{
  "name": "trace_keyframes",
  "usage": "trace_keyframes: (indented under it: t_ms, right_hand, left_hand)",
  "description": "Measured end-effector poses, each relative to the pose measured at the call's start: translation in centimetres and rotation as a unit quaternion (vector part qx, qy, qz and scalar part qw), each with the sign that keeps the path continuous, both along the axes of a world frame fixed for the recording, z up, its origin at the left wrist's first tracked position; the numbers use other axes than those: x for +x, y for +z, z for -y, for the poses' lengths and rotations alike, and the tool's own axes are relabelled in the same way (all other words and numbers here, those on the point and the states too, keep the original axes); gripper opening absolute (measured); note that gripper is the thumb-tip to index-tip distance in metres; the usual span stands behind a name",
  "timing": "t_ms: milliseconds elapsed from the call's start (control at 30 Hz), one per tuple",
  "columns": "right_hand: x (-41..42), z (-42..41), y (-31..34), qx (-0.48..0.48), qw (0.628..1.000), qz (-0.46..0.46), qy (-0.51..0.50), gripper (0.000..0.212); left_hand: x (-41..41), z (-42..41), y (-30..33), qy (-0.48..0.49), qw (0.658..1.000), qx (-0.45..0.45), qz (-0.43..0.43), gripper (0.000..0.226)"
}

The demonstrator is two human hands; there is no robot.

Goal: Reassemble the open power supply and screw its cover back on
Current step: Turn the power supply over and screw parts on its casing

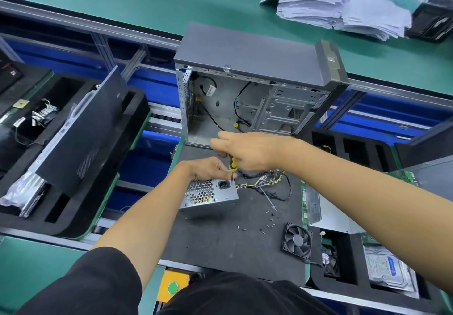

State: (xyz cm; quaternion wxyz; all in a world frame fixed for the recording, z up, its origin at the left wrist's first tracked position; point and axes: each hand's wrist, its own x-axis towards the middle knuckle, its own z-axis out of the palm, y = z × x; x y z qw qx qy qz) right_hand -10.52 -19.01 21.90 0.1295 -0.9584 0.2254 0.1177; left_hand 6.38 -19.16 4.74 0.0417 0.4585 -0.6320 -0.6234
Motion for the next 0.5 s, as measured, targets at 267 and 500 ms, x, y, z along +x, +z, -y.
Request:
trace_keyframes:
  t_ms: [267, 500]
  right_hand:
    - [0.13, 0.02, -0.32, -0.107, 0.993, -0.038, -0.032, 0.028]
    - [-0.19, 0.25, 0.22, -0.013, 1.000, 0.012, -0.008, 0.024]
  left_hand:
    - [0.04, 0.19, -0.61, 0.025, 1.000, 0.013, -0.010, 0.037]
    - [-0.06, 0.09, -0.59, 0.029, 1.000, 0.003, -0.001, 0.050]
